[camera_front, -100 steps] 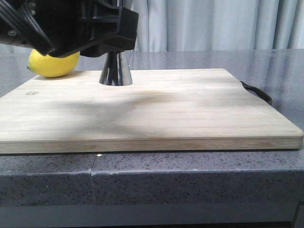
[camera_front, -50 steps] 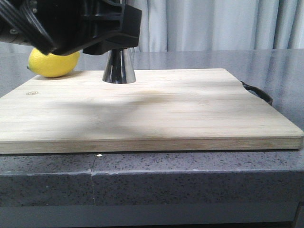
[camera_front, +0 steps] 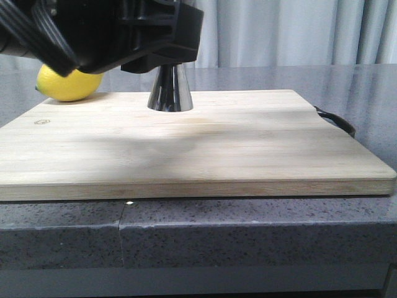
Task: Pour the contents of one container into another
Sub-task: 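Lift the beaker with the right gripper and bring it over the jigger, then tilt the beaker with the right gripper, pouring liquid into the jigger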
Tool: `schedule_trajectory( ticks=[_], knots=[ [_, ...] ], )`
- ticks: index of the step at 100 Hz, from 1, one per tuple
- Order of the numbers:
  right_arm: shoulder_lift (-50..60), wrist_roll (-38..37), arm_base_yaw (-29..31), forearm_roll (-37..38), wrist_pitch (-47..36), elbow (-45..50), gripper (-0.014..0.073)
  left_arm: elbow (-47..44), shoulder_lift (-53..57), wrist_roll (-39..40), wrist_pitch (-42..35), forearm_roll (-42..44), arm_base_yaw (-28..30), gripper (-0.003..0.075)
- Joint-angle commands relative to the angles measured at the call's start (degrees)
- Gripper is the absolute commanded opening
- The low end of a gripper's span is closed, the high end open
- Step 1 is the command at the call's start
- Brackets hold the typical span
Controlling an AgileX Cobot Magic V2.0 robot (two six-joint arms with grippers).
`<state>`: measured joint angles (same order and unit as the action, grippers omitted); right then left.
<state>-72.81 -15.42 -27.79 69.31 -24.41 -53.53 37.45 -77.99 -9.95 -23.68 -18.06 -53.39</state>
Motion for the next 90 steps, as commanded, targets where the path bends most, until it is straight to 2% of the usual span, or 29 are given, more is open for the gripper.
schedule_trajectory(
  ticks=[1, 90],
  knots=[
    [2.03, 0.4, 0.02, 0.38, -1.46, -2.09, 0.0183, 1.56, 1.75, -0.07, -5.39, 0.48, -0.44, -0.002],
    [2.03, 0.5, 0.02, 14.26, -1.07, -2.09, 0.0183, 1.56, 1.75, -0.07, -5.39, 0.48, -0.44, -0.002]
  ],
)
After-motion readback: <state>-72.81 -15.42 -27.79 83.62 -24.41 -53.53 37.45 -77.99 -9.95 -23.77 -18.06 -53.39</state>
